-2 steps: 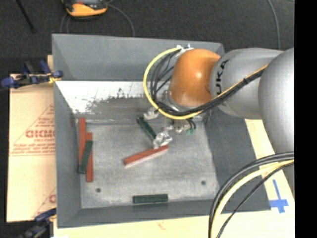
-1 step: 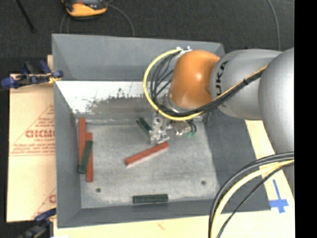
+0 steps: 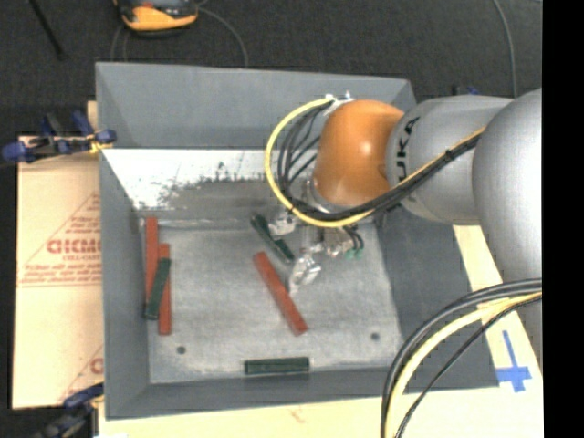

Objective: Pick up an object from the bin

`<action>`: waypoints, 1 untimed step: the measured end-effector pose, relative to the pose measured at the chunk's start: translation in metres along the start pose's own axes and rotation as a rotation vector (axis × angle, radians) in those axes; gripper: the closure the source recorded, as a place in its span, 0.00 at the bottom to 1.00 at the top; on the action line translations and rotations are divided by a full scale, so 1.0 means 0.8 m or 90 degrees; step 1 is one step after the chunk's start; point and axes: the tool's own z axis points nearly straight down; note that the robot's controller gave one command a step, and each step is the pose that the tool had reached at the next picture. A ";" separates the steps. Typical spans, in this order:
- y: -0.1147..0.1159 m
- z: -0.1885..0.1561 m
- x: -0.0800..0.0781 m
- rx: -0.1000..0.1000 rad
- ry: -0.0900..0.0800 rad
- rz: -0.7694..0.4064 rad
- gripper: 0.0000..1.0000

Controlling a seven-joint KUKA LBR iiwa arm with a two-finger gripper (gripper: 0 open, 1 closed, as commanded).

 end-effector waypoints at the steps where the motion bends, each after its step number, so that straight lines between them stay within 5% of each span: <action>1: 0.000 0.000 -0.001 0.000 -0.003 0.001 0.00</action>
Offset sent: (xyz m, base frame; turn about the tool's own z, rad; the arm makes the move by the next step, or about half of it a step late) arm 0.0221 -0.0558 -0.0020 0.0505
